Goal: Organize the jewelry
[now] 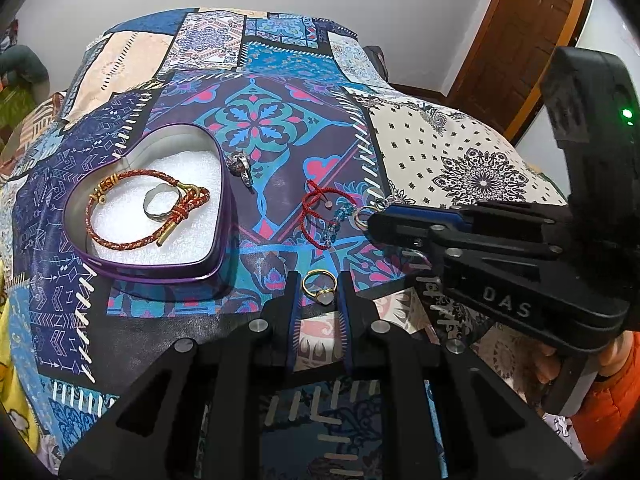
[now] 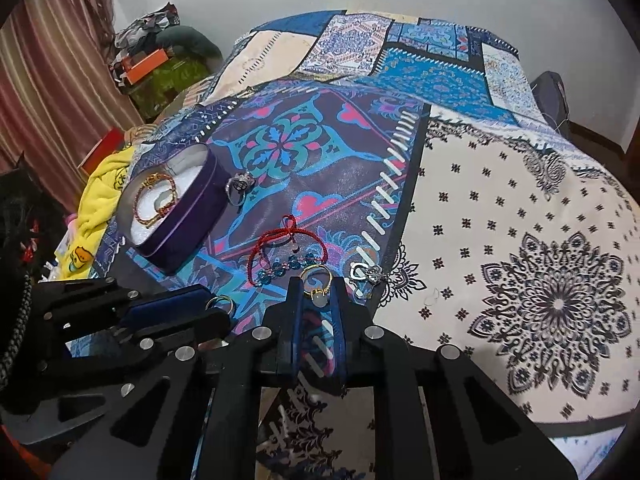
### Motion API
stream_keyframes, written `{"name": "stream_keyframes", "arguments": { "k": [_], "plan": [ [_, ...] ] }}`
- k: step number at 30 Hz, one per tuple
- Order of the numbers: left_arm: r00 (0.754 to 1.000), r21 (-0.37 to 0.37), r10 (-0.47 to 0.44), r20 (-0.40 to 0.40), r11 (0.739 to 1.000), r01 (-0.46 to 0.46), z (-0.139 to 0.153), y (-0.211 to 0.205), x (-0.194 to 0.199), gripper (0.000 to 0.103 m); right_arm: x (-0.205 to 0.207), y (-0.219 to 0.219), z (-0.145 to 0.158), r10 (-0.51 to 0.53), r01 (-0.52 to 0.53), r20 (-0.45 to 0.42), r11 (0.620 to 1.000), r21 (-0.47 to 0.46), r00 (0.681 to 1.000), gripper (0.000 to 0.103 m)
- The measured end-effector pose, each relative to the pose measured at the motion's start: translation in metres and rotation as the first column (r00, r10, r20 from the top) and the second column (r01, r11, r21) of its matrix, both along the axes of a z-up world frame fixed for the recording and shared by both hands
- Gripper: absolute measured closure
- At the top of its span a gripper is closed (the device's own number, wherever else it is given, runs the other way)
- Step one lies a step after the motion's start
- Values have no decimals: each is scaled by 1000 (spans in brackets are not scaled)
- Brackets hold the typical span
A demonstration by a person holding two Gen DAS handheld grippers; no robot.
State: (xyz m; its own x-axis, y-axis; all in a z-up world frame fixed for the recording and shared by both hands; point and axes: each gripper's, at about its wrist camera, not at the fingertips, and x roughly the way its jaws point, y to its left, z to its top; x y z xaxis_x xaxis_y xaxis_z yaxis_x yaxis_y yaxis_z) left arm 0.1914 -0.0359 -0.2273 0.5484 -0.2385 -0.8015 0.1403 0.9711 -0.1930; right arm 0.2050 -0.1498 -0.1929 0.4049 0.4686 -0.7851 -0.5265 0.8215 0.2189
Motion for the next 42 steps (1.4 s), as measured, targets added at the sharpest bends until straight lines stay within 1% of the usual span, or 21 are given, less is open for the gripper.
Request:
{"name": "stream_keyframes", "arguments": {
  "k": [8, 19, 27, 33, 42],
  "plan": [
    [999, 5, 10, 33, 1000, -10, 19, 2, -8, 87, -10, -8, 18, -19, 19, 34, 1000, 15, 999, 91],
    [991, 13, 41, 129, 999, -43, 58, 13, -24, 87, -24, -14, 56, -45, 39, 118, 998, 56, 992, 91],
    [975, 18, 89, 205, 995, -95, 86, 35, -33, 87, -30, 2, 80, -30, 13, 175, 995, 102, 984, 91],
    [958, 16, 139, 250, 989, -148, 102, 60, -35, 87, -27, 18, 89, -8, -19, 202, 991, 129, 979, 91],
    [939, 12, 194, 285, 978, -206, 110, 91, -32, 87, -16, 44, 90, 31, -63, 203, 986, 153, 979, 91]
  ]
}}
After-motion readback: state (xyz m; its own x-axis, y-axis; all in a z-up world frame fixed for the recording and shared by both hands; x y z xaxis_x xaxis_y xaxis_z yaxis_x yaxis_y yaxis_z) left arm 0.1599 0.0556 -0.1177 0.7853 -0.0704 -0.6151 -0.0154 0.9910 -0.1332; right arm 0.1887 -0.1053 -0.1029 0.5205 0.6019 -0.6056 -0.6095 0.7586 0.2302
